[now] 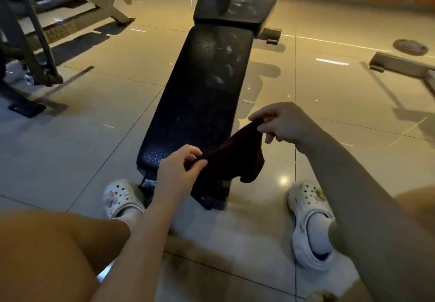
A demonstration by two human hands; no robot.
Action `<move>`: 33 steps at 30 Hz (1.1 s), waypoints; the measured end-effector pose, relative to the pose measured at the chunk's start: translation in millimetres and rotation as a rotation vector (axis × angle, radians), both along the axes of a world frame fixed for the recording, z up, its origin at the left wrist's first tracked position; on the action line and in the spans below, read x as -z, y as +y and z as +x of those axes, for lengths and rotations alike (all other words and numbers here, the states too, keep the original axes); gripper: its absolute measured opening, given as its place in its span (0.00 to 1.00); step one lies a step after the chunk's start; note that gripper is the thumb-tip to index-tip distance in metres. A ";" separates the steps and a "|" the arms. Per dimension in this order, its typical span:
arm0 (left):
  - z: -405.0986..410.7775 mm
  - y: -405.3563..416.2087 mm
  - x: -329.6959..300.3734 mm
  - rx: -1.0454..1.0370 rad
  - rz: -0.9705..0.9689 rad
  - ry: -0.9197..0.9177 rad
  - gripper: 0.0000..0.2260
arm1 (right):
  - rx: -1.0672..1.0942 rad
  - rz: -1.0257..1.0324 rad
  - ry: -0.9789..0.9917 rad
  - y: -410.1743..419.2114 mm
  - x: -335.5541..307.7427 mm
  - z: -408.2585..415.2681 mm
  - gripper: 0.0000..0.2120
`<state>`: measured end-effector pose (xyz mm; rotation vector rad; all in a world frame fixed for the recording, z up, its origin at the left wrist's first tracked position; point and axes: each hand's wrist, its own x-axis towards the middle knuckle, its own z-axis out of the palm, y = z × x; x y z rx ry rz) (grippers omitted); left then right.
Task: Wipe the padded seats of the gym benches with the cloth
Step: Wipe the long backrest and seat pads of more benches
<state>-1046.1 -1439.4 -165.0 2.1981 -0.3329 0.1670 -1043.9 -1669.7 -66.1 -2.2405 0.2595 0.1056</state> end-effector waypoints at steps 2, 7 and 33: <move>0.1 1.6 -2.2 0.017 0.092 -0.004 0.11 | 0.011 0.001 -0.056 -0.9 1.0 -5.7 0.11; 3.6 5.3 -0.2 -0.021 0.173 -0.108 0.09 | 0.007 -0.233 -0.162 0.8 13.4 -15.6 0.07; 163.0 -1.6 78.1 -0.062 0.646 -0.029 0.18 | 0.466 0.253 -0.009 94.3 219.1 94.6 0.34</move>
